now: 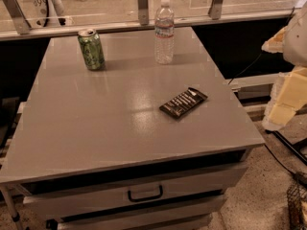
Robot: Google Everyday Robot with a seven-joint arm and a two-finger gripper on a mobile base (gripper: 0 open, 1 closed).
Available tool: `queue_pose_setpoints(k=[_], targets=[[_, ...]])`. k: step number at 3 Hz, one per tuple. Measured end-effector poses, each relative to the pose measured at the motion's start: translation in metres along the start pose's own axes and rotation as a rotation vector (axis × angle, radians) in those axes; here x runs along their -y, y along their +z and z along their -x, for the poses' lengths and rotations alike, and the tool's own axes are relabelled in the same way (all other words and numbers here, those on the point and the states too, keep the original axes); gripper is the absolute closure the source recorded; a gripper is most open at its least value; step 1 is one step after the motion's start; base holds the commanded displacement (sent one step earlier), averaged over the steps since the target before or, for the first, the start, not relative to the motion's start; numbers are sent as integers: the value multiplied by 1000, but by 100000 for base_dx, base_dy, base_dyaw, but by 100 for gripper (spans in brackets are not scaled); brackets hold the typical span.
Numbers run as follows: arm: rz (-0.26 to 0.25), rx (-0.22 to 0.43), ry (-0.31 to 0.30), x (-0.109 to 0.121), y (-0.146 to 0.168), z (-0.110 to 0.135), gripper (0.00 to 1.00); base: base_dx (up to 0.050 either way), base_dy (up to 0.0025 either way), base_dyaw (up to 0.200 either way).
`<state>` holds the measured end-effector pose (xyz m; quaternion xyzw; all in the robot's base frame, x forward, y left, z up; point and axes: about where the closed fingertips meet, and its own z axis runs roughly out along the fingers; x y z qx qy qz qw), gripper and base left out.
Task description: Pick green can
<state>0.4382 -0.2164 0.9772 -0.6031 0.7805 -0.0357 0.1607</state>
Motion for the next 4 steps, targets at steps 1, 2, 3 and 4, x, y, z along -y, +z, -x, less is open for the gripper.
queue_pose_setpoints(k=[1,2,3,4], targets=[[-1,0,0,0,0,0,0,-1,-1,10001],[-1,0,0,0,0,0,0,0,0,0],[0,20,53,10,1,10,0,0,0,0],[22,111,147,33,9,40,0,0,0,0]])
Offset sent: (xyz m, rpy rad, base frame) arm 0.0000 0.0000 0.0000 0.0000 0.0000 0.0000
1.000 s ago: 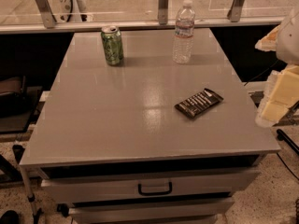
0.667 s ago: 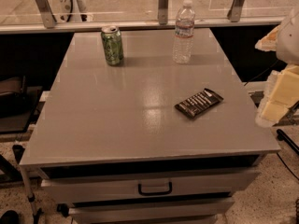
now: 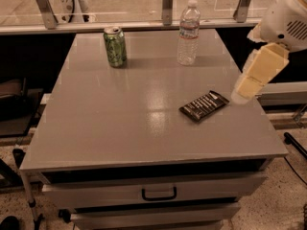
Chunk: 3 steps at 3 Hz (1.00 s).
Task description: Pick green can
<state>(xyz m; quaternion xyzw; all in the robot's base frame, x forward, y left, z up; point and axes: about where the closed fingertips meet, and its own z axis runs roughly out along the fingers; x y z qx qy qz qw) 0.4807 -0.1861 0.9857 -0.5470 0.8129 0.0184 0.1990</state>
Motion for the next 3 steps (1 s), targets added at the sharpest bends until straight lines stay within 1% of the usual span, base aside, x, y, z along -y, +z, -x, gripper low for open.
queue_pose_setpoints(k=[1,2,3], targets=[[59,126,22,3,32,14,0,0,0,0],[38,354,60,12,40,18,0,0,0,0],[-15,579,108,16,33,37,0,0,0,0]])
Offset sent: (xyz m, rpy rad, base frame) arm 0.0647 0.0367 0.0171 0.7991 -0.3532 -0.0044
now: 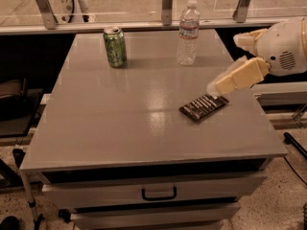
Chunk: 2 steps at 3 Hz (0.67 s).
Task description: Pick green can
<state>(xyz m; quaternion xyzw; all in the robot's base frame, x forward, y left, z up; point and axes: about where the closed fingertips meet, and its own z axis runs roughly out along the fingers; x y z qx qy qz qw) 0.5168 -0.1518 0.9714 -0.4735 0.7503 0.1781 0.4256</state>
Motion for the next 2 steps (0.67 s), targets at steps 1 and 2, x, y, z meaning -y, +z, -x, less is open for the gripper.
queue_pose_setpoints(k=[1,2], targets=[[-94,122,46,7,2,22,0,0,0,0],[-140,148,50,18,1,29,0,0,0,0]])
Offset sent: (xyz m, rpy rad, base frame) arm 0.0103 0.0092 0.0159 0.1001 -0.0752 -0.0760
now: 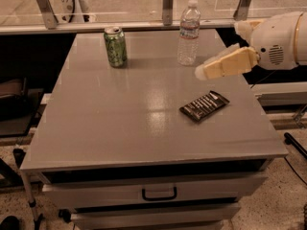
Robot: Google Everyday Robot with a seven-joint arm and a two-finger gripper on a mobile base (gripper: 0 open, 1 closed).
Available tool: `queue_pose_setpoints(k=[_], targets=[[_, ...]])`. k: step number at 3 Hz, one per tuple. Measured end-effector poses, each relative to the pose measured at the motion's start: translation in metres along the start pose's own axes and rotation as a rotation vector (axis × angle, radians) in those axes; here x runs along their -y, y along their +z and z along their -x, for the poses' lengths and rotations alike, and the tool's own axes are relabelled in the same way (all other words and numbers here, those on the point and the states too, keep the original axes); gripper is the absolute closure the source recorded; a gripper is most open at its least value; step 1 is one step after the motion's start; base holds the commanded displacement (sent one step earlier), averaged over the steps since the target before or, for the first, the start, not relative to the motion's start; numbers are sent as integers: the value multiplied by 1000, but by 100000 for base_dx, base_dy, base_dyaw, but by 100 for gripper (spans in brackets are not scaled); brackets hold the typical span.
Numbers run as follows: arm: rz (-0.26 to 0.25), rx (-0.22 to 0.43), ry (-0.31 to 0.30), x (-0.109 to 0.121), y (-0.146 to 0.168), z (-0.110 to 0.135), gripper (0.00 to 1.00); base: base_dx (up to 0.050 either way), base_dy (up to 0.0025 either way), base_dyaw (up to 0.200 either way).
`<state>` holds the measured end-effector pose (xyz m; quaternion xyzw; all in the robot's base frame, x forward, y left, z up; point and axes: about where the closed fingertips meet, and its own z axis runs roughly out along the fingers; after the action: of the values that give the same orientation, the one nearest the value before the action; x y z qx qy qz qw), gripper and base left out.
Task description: Pick green can
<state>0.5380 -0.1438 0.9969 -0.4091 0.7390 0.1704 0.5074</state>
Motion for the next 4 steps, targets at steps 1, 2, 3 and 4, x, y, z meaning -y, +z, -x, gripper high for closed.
queue_pose_setpoints(k=[1,2,3,4], targets=[[0,0,0,0,0,0,0,0,0,0],[-60,-22,24,5,10,-3,0,0,0,0],[-157,-50,84,14,40,-9,0,0,0,0],[-193,-43,126,22,72,-9,0,0,0,0]])
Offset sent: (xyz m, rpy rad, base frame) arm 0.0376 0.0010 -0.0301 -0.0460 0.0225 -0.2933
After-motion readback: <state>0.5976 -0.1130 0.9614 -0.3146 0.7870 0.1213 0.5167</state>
